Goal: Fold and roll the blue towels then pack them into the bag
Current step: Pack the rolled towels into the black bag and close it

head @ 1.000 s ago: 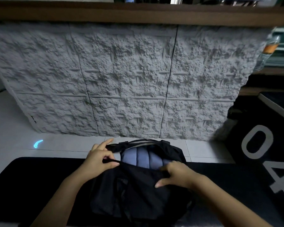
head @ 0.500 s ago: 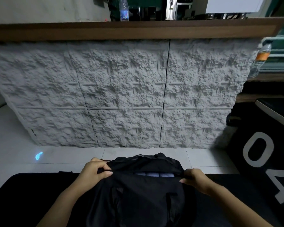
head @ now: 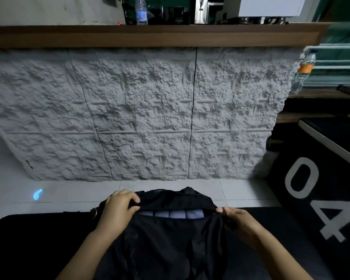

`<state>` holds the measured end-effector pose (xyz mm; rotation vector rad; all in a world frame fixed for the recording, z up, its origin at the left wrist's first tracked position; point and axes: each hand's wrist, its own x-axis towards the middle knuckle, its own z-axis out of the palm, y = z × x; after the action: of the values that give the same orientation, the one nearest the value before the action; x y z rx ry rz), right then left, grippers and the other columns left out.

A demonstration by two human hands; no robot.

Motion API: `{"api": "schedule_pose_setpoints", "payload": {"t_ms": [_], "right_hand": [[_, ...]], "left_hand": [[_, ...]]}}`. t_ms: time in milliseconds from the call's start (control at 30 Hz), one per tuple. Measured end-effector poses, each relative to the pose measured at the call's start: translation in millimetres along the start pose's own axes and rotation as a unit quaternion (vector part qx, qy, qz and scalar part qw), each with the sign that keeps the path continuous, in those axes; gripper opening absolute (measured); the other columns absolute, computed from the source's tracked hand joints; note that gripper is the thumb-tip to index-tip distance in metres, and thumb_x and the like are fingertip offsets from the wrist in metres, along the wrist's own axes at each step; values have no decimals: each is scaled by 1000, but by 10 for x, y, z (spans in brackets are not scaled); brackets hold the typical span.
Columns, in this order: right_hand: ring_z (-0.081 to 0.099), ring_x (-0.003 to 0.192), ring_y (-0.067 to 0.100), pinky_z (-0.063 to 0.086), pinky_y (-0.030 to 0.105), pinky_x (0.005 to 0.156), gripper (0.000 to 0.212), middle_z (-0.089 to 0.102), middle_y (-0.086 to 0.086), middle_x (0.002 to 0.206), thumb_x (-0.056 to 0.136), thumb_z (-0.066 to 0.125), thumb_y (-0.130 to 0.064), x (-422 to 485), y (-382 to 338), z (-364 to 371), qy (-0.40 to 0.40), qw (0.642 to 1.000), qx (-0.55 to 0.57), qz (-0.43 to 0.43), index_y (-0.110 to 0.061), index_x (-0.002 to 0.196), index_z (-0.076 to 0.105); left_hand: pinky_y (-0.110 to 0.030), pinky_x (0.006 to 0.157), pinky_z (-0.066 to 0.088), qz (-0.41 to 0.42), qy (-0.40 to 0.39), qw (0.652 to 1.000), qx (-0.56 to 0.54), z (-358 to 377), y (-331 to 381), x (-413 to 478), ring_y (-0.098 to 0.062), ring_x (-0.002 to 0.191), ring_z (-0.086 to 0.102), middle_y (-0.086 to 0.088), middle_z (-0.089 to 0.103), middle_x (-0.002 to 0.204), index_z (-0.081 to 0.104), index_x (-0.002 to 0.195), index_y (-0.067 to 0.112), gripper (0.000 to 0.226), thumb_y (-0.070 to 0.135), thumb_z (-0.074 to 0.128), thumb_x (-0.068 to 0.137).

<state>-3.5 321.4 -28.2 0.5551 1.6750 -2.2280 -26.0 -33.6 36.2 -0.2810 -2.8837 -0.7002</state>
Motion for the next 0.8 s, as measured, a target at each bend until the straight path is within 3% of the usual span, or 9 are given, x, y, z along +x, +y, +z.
{"api": "schedule_pose_setpoints", "payload": {"t_ms": [100, 200, 300, 367, 467, 533, 633, 700, 800], "right_hand": [[61, 65, 20, 53, 21, 51, 17, 60, 18, 89, 95, 44, 4, -2, -46, 21, 30, 994, 99, 41, 3, 101, 60], [51, 67, 17, 49, 22, 49, 11, 53, 12, 78, 81, 66, -3, 9, -67, 55, 20, 988, 138, 64, -5, 86, 56], [57, 69, 20, 51, 23, 60, 14, 59, 15, 81, 93, 48, -1, 31, -31, 26, 34, 984, 165, 52, 1, 85, 59], [64, 63, 20, 54, 24, 58, 12, 66, 16, 78, 92, 49, 2, 9, -8, -5, 38, 984, 170, 41, 4, 92, 60], [64, 51, 18, 53, 21, 49, 11, 67, 16, 66, 86, 54, 6, -43, -1, -54, 42, 983, 178, 18, 10, 94, 60], [62, 48, 17, 52, 21, 47, 9, 65, 15, 61, 85, 54, 8, -77, 8, -70, 51, 985, 163, 5, 10, 92, 60], [60, 46, 14, 52, 19, 47, 9, 63, 12, 59, 89, 52, 9, -77, 22, -98, 56, 987, 151, -5, 6, 88, 61], [60, 48, 13, 52, 18, 49, 8, 64, 11, 60, 88, 54, 9, -57, 20, -109, 59, 987, 152, 0, 5, 89, 61], [61, 52, 13, 54, 19, 52, 10, 65, 11, 66, 88, 54, 9, -49, 11, -123, 60, 986, 153, 4, 5, 93, 62]], "left_hand": [[-16, 70, 42, 69, -5, 992, -109, 262, 593, 47, -11, 76, 60, 10, 62, 77, 69, 75, 17, 19, 3, 78, 66], [-8, 67, 40, 92, -66, 977, -179, 680, 1192, 63, -11, 78, 60, 2, 62, 84, 71, 87, 9, 16, 4, 74, 72], [-20, 78, 46, 85, -115, 972, -186, 1155, 1555, 76, -16, 90, 60, -3, 61, 102, 67, 106, 12, 34, 13, 76, 73], [-25, 86, 47, 78, -130, 972, -180, 1393, 1656, 80, -14, 94, 57, 2, 56, 107, 64, 111, 17, 44, 18, 79, 70], [-19, 76, 46, 46, -114, 970, -211, 1566, 1728, 86, -9, 82, 54, 7, 51, 96, 66, 96, 12, 34, 19, 82, 67], [-15, 64, 43, 16, -95, 965, -245, 1624, 1741, 106, -7, 69, 54, 8, 51, 85, 67, 83, 10, 27, 19, 84, 64], [-13, 57, 42, -26, -89, 950, -299, 1659, 1725, 135, -2, 59, 52, 11, 51, 74, 69, 76, 5, 24, 10, 86, 60], [-12, 57, 42, -51, -87, 938, -331, 1658, 1714, 137, -3, 55, 55, 10, 55, 71, 68, 69, 10, 19, 5, 85, 60], [-12, 58, 45, -80, -79, 919, -379, 1659, 1671, 132, 1, 56, 61, 8, 63, 63, 63, 58, 25, 31, 1, 80, 66]]}}
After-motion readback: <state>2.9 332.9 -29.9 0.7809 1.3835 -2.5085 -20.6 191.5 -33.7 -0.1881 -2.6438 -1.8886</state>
